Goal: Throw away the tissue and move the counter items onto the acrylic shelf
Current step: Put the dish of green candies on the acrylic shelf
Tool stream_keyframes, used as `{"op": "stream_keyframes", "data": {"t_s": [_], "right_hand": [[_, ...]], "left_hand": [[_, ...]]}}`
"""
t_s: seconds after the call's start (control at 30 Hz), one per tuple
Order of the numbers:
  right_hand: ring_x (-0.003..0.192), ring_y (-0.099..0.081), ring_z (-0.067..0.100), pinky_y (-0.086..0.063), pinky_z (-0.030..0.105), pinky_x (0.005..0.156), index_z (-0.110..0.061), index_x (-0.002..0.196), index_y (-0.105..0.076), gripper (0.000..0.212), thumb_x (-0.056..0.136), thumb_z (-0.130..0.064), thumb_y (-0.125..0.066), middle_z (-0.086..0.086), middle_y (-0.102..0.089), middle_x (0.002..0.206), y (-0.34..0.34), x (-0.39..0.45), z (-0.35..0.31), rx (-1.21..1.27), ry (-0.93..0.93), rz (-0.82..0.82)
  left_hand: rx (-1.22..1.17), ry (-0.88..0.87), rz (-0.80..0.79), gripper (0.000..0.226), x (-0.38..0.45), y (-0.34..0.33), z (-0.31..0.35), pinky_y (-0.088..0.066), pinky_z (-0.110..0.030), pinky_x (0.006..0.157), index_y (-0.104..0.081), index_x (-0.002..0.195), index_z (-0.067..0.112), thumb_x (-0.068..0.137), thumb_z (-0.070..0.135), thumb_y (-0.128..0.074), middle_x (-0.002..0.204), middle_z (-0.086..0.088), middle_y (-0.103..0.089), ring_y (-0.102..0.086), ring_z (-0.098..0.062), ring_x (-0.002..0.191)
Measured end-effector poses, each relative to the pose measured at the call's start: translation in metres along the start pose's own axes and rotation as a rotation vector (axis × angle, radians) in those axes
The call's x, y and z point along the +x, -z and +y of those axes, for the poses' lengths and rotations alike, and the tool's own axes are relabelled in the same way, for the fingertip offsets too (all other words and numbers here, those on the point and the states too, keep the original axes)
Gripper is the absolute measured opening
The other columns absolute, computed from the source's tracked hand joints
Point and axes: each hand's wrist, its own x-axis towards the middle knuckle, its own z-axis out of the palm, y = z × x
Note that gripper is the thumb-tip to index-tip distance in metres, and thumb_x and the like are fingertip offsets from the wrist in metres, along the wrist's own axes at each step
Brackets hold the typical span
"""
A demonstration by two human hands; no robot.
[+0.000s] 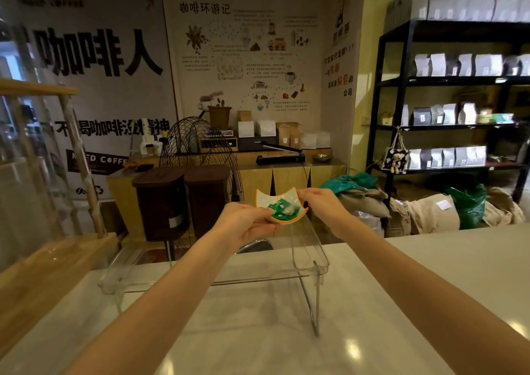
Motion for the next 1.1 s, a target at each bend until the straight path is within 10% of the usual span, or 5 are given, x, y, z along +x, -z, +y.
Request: {"op": "stream_keyframes", "data": {"t_s": [0.5, 0.6, 0.73, 0.83, 1.1], "right_hand": [[0.118, -0.053, 0.025, -0.043, 0.038, 0.101, -0.01, 0.121, -0.06, 0.039, 0.093, -0.029, -0.042, 0.01, -0.061, 0.126, -0.008, 0.01, 0.007, -0.144, 0.013, -0.041], [0.124, -0.046, 0.028, -0.036, 0.045, 0.108, -0.007, 0.123, -0.058, 0.041, 0.093, -0.03, -0.041, 0.01, -0.056, 0.13, -0.008, 0.01, 0.005, -0.14, 0.001, -0.026], [0.094, -0.058, 0.014, -0.047, 0.027, 0.075, -0.004, 0.124, -0.055, 0.042, 0.095, -0.029, -0.041, 0.008, -0.062, 0.109, -0.008, 0.004, 0.003, -0.085, -0.025, -0.053], [0.075, -0.051, 0.005, -0.042, 0.021, 0.068, -0.002, 0.122, -0.055, 0.039, 0.095, -0.027, -0.041, 0.004, -0.058, 0.099, -0.005, -0.011, 0.0, -0.047, -0.024, -0.072], [0.127, -0.043, 0.017, -0.033, 0.031, 0.105, -0.013, 0.138, -0.039, 0.046, 0.094, -0.029, -0.042, 0.004, -0.045, 0.143, 0.031, -0.098, 0.006, -0.33, 0.136, -0.168]], "left_hand": [[-0.003, -0.015, 0.027, 0.03, 0.008, 0.002, -0.004, -0.055, -0.018, 0.048, -0.056, 0.108, -0.013, 0.084, 0.004, -0.058, 0.096, -0.025, -0.067, -0.066, -0.021, 0.085], [0.064, -0.039, 0.023, 0.029, 0.009, 0.003, -0.005, -0.055, -0.018, 0.043, -0.057, 0.107, -0.01, 0.085, 0.009, -0.058, 0.086, -0.02, -0.069, -0.07, -0.016, 0.062], [0.363, -0.176, 0.123, 0.029, 0.014, 0.006, -0.01, -0.055, -0.02, 0.043, -0.063, 0.099, -0.005, 0.085, 0.02, -0.059, 0.068, -0.012, -0.066, -0.062, -0.011, 0.043], [0.685, -0.34, 0.224, 0.029, 0.015, 0.006, -0.012, -0.057, -0.031, 0.059, -0.065, 0.09, 0.0, 0.087, 0.028, -0.055, 0.071, -0.011, -0.065, -0.059, -0.015, 0.054], [1.389, -0.627, 0.268, 0.052, -0.015, 0.003, -0.019, -0.042, -0.043, 0.095, -0.039, 0.133, 0.012, 0.09, 0.041, -0.041, 0.134, -0.01, -0.048, -0.039, -0.027, 0.125]]}}
